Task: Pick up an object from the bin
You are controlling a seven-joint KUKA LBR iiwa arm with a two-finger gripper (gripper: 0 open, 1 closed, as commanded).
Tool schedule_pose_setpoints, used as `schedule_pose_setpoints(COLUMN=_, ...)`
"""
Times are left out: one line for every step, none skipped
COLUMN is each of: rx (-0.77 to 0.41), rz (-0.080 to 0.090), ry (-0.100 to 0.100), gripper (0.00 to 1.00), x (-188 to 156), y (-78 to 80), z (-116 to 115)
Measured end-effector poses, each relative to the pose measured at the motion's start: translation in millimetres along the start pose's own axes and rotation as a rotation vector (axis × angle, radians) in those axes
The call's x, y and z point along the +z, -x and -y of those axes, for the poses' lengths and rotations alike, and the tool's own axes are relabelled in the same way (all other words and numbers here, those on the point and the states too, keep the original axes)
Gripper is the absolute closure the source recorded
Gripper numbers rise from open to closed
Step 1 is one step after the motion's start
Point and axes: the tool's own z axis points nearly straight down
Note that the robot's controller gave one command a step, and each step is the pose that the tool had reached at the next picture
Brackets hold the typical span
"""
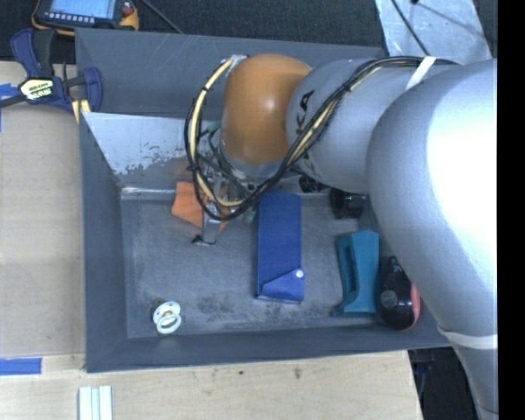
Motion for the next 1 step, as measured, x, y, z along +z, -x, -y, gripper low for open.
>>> schedule_pose_setpoints(rx=-0.014, rz=-0.012, ry=-0.004, gripper=0.0, x=-9.3, y=-1.4, z=2.4)
